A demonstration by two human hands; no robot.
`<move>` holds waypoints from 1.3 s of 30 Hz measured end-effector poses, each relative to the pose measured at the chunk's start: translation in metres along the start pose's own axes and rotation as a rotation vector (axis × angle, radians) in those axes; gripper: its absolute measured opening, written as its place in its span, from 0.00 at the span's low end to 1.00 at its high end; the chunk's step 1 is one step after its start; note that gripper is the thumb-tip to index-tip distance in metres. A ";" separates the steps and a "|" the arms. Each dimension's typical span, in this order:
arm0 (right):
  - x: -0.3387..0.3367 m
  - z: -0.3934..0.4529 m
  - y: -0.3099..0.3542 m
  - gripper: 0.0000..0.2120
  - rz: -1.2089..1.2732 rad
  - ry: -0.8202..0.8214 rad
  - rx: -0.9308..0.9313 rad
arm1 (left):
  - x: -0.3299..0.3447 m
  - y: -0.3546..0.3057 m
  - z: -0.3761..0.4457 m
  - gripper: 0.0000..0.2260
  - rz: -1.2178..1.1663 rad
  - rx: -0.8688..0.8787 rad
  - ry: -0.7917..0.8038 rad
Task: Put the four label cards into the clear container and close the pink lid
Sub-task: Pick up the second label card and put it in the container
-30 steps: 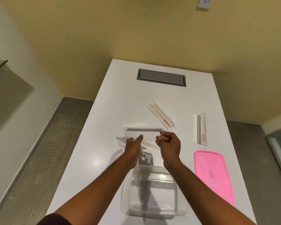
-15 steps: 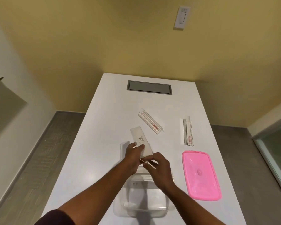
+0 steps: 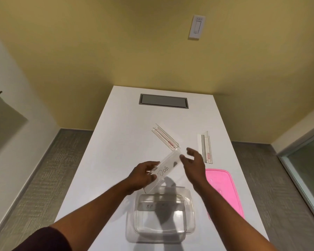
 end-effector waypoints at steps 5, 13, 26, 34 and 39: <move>-0.014 0.017 0.005 0.19 -0.285 0.136 0.043 | -0.001 -0.004 -0.007 0.25 0.181 0.008 0.088; -0.016 0.008 -0.021 0.11 -0.149 0.322 0.282 | -0.005 -0.003 -0.011 0.22 0.339 0.010 0.122; -0.026 -0.018 -0.034 0.04 0.139 0.302 0.205 | -0.015 0.019 -0.015 0.10 0.086 0.005 -0.274; -0.041 -0.041 -0.049 0.04 0.217 0.215 0.299 | 0.003 0.056 -0.029 0.09 -0.315 -0.192 -0.423; -0.045 -0.061 -0.063 0.02 0.225 0.157 0.363 | 0.009 0.063 -0.043 0.10 -0.437 -0.196 -0.488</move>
Point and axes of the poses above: each hand's wrist, its own z-axis towards the middle knuckle, its own x-axis out of the palm, y = z × x, the point moved 3 cm from there along z, towards the middle knuckle, and after that the axes turned 8 degrees about y, right-handed, at the moved point
